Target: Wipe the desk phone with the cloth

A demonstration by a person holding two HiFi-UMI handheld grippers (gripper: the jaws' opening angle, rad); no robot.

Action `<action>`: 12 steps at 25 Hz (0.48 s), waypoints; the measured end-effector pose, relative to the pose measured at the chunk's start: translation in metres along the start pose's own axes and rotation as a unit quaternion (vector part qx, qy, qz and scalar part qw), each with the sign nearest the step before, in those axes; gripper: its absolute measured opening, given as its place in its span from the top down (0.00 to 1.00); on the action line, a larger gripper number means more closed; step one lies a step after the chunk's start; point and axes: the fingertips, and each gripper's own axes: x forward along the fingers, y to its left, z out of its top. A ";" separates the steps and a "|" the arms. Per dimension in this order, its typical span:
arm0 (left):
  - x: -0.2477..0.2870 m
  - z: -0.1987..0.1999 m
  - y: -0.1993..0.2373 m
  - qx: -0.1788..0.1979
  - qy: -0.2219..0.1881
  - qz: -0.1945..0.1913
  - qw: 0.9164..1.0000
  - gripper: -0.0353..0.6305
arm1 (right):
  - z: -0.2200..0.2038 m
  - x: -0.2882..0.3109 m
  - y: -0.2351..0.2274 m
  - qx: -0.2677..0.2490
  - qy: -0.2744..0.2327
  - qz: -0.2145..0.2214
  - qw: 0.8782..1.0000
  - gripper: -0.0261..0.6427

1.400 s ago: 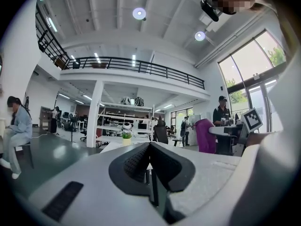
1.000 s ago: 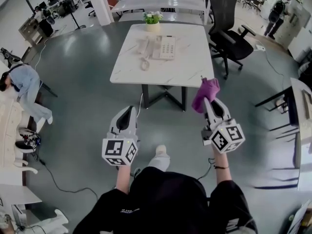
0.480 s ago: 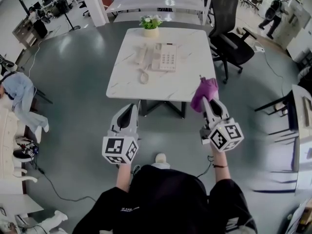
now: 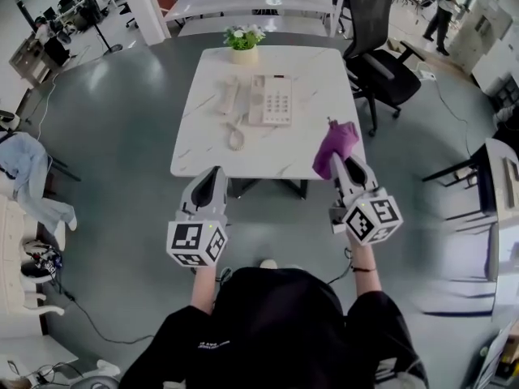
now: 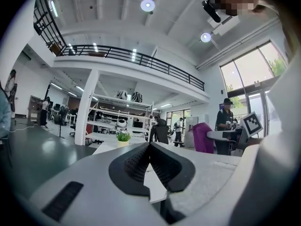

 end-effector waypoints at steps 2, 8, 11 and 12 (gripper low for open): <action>0.008 -0.003 0.006 -0.003 0.003 -0.001 1.000 0.95 | -0.004 0.009 -0.002 0.001 0.003 -0.001 1.000 0.91; 0.032 -0.008 0.011 -0.004 0.013 -0.008 1.000 0.95 | -0.006 0.030 -0.016 0.007 0.009 -0.005 1.000 0.91; 0.044 -0.010 0.015 -0.003 0.018 -0.008 1.000 0.95 | -0.007 0.045 -0.022 0.007 0.011 -0.005 1.000 0.91; 0.048 -0.011 0.017 -0.003 0.019 -0.008 1.000 0.95 | -0.007 0.050 -0.025 0.006 0.012 -0.004 1.000 0.91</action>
